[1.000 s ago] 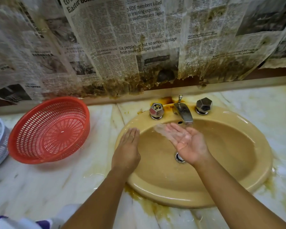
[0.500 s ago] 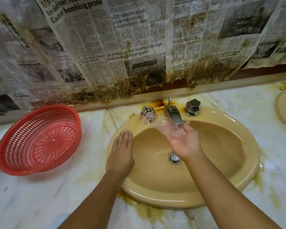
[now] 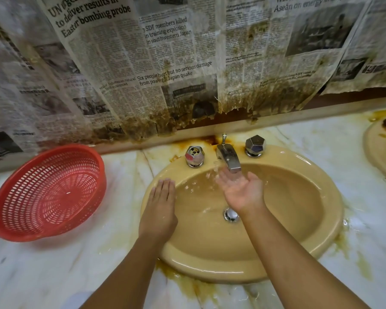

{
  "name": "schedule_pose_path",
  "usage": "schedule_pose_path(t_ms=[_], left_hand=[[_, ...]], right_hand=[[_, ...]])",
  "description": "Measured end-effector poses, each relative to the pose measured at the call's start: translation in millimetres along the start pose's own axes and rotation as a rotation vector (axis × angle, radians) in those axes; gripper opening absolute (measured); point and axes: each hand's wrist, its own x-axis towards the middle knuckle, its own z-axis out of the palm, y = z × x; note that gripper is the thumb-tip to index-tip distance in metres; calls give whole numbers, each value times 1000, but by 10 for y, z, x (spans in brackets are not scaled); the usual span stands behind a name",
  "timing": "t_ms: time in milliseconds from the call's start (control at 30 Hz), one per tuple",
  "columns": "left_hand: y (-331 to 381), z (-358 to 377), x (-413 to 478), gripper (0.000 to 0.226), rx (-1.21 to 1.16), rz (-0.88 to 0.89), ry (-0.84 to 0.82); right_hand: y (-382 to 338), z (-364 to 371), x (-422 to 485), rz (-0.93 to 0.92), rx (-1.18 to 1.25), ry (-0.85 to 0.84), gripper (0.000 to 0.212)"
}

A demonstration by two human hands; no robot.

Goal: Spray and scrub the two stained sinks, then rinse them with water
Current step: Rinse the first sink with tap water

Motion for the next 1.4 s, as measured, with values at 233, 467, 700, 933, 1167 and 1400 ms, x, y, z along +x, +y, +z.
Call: schedule_pose_path(t_ms=[233,467,700,933,1167,1400], left_hand=[[282,31,-9,70,-184,-17,124],[1565,-191,585,21,-1624,-800,-135],[1855,-98,1010,36,-2207,-1125,-250],[1639,-445,854,22,-2067,-1258,-58],[2046,-1217,1501,35,-1599,-878,2],[1822,-826,1226,24,-1312,-1054,246]], right_hand=[[-249,-158,-225,-47,-129,22,47],[-497,-122,-383,-67,-617,-74,31],[-993,-164,-83,-313,-1160,-142,25],[-1236,-263,329,-259,-1316,-156,27],[-876,-247,454,487,-842,-106,25],[-1251,-18,371,276,-622,-247,28]])
